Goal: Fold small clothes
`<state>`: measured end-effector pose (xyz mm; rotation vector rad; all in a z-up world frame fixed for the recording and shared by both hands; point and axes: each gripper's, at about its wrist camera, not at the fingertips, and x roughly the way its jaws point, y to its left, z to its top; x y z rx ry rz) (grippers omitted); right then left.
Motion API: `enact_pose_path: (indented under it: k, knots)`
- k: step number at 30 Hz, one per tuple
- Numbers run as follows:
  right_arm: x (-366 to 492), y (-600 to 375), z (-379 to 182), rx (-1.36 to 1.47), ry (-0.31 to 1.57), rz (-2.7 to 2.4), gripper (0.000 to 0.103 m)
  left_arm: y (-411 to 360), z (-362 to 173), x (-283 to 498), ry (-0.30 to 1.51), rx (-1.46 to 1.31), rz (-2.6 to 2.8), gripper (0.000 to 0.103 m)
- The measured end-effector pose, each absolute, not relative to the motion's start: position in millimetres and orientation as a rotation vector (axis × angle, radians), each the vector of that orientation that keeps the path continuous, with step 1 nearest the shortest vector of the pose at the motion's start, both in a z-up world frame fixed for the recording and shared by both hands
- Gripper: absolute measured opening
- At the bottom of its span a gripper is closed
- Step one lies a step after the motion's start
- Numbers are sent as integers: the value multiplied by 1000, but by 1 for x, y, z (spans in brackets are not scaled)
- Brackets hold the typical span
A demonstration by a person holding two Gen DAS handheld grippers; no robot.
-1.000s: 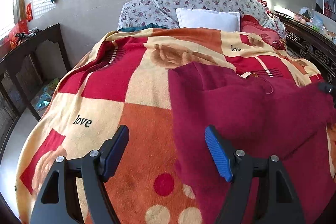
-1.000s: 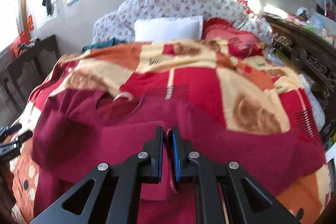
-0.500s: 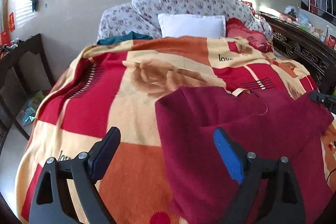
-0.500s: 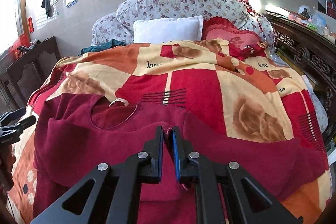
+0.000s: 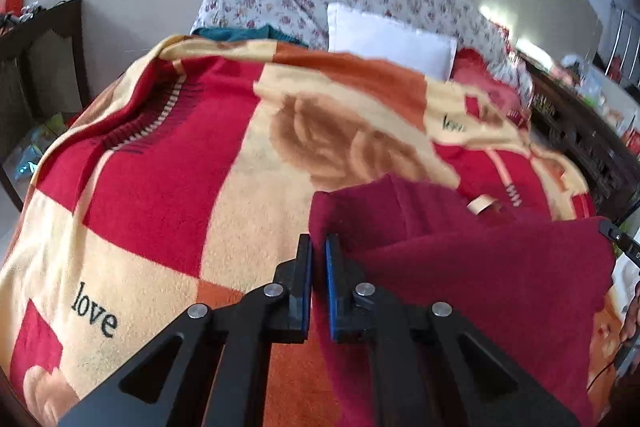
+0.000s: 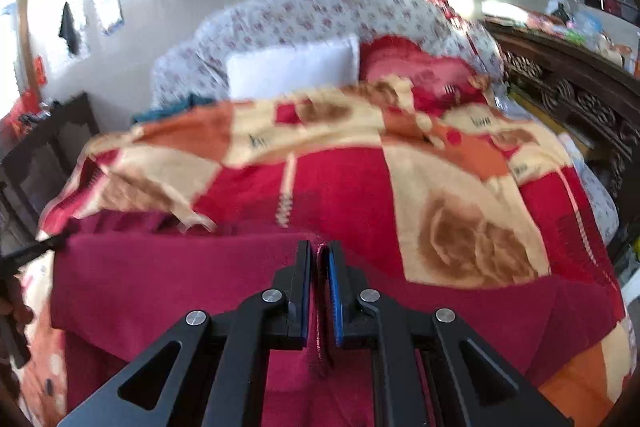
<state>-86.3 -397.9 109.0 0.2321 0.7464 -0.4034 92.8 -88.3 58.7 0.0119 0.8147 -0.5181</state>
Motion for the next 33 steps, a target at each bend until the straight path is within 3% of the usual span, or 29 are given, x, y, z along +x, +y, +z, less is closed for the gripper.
enact_pose_path:
  k: [4, 5, 7, 8, 9, 15, 18, 26, 33]
  knots:
    - [-77, -412, 76, 306, 821, -412, 13, -91, 48, 95, 828, -1, -485, 8]
    - [-83, -415, 80, 333, 804, -429, 18, -89, 50, 93, 824, 1, -479, 12]
    - [-97, -416, 93, 339, 756, -452, 40, -87, 59, 86, 796, 36, -456, 23]
    - [-102, -416, 98, 335, 737, -458, 42, -86, 66, 80, 770, 73, -426, 36]
    - [-110, -412, 108, 331, 714, -454, 43, -85, 71, 75, 749, 95, -408, 44]
    - [-117, -368, 116, 234, 764, -294, 41, -83, 93, 29, 683, 95, -456, 60]
    - [-110, -359, 102, 224, 796, -285, 36, -95, 86, 9, 689, 121, -483, 61]
    - [-96, -372, 82, 224, 833, -371, 35, -120, 25, 13, 841, 218, -432, 63]
    - [-127, -355, 104, 247, 802, -307, 35, -108, 35, -8, 811, 201, -414, 63]
